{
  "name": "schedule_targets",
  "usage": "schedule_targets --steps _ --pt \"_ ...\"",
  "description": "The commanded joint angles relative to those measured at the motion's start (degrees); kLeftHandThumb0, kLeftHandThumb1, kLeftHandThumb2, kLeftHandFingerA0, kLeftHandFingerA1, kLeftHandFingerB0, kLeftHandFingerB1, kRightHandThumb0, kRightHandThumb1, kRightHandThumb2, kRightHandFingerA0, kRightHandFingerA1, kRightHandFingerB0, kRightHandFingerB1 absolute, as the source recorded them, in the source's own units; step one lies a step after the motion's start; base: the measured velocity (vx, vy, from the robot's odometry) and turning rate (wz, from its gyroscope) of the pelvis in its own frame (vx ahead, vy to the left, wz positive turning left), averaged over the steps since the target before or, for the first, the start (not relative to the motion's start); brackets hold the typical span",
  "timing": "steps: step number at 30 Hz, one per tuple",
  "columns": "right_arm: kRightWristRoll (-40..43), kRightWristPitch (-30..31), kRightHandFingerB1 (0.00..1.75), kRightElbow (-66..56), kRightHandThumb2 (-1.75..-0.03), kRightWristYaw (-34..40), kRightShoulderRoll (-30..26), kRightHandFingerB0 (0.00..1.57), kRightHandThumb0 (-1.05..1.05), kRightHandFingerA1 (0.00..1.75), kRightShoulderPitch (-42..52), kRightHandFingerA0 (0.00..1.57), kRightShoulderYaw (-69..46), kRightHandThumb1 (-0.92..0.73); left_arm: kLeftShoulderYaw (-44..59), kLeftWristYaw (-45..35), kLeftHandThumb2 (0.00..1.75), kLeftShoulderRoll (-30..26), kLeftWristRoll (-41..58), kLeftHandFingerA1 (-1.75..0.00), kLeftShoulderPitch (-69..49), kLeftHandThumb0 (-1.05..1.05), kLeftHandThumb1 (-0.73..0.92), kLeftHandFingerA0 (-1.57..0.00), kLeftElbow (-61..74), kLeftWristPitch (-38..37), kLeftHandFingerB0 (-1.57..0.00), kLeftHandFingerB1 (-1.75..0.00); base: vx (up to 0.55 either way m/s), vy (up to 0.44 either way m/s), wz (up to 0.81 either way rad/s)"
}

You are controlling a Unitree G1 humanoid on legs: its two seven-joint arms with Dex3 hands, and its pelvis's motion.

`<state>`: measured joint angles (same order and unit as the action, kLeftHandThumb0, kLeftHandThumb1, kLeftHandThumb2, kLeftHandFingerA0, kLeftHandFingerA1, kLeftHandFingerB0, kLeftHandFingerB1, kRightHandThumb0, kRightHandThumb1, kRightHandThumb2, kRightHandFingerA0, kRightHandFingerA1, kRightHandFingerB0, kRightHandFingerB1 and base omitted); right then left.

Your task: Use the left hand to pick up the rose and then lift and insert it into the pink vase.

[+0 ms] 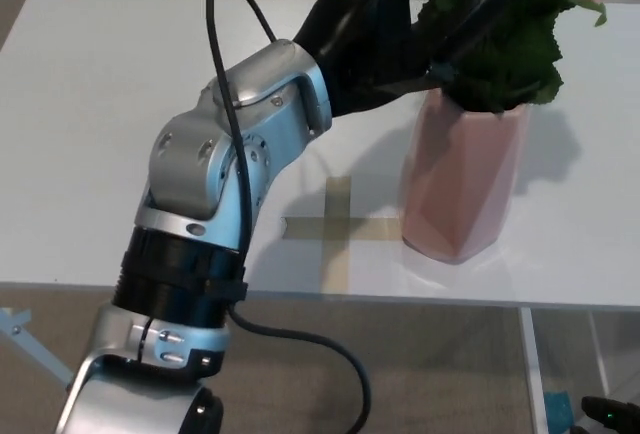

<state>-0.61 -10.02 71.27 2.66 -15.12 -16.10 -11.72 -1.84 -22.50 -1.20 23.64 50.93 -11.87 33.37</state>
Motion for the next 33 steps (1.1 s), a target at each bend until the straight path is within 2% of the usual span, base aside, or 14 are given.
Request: schedule_targets --steps 1,5,8,10,16,20,23,27,28,33 --pt "0.5 0.4 0.39 0.0 -0.59 0.4 0.1 0.54 -0.33 0.43 0.6 0.65 -0.1 -0.64 0.9 -1.7 0.58 -1.5 1.3 0.0 -1.0 -0.89 0.6 0.0 1.2 3.5 0.0 -0.05 0.0 0.0 0.0" --pt "0.7 0.5 0.39 0.1 -0.59 0.2 0.1 0.55 -0.33 0.43 0.5 0.65 -0.3 -0.64 0.9 -5.4 0.58 -4.3 1.5 0.0 1.2 -0.89 0.58 0.0 0.0 5.3 0.0 -0.03 0.0 0.0 0.0" --pt "0.6 0.7 0.39 0.2 -0.59 0.2 0.1 0.55 -0.33 0.43 0.3 0.65 -0.3 -0.64 -1.4 -11.2 0.6 -8.4 0.2 0.0 3.6 -0.9 0.56 0.0 -2.7 4.4 0.0 -0.01 0.0 0.0 0.0" --pt "0.6 0.7 0.39 0.2 -0.59 0.1 0.1 0.54 -0.33 0.43 0.3 0.65 -0.2 -0.64 -6.1 -20.2 0.58 -14.0 -3.2 0.0 7.5 -0.9 0.56 0.0 -6.7 0.3 0.0 0.0 0.0 0.0 0.0" --pt "0.5 0.4 0.39 0.1 -0.59 0.0 0.0 0.55 -0.33 0.43 0.4 0.65 -0.2 -0.64 -13.3 -27.7 0.57 -20.4 -7.1 0.0 12.5 -0.84 0.53 0.0 -9.2 -1.1 0.0 0.0 0.0 0.0 0.0" --pt "0.5 0.5 0.39 0.1 -0.59 -0.1 0.0 0.55 -0.33 0.43 0.4 0.65 -0.2 -0.64 -15.0 -28.5 0.57 -21.7 -7.3 0.0 13.3 -0.84 0.53 0.0 -9.7 -1.7 0.0 0.0 0.0 0.0 0.0" --pt "0.2 0.4 0.39 0.0 -0.59 -0.2 -0.1 0.54 -0.33 0.43 0.3 0.65 0.1 -0.64 -21.8 -30.4 0.56 -25.4 -13.1 0.0 14.7 -0.84 0.5 0.0 -7.6 -4.4 0.0 -0.01 0.0 0.0 0.0" --pt "0.3 0.5 0.39 0.1 -0.59 -0.2 -0.1 0.54 -0.33 0.43 0.2 0.65 0.1 -0.64 -23.6 -30.7 0.56 -26.5 -13.5 0.0 15.4 -0.84 0.49 0.0 -7.8 -5.2 0.0 -0.03 0.0 0.0 0.0" --pt "0.2 0.6 0.39 0.1 -0.59 -0.2 -0.1 0.54 -0.33 0.43 0.0 0.65 0.2 -0.64 -24.2 -30.9 0.82 -27.0 -13.9 0.0 15.6 -0.74 0.41 0.0 -7.7 -5.1 0.0 -0.03 0.0 0.0 0.0" --pt "-0.1 0.9 0.39 0.3 -0.59 0.2 -0.2 0.54 -0.33 0.43 -0.4 0.66 0.6 -0.64 -25.9 -33.0 0.82 -28.6 -15.0 0.0 16.3 -0.72 0.4 0.0 -7.5 -5.1 0.0 -0.03 0.0 0.0 0.0"
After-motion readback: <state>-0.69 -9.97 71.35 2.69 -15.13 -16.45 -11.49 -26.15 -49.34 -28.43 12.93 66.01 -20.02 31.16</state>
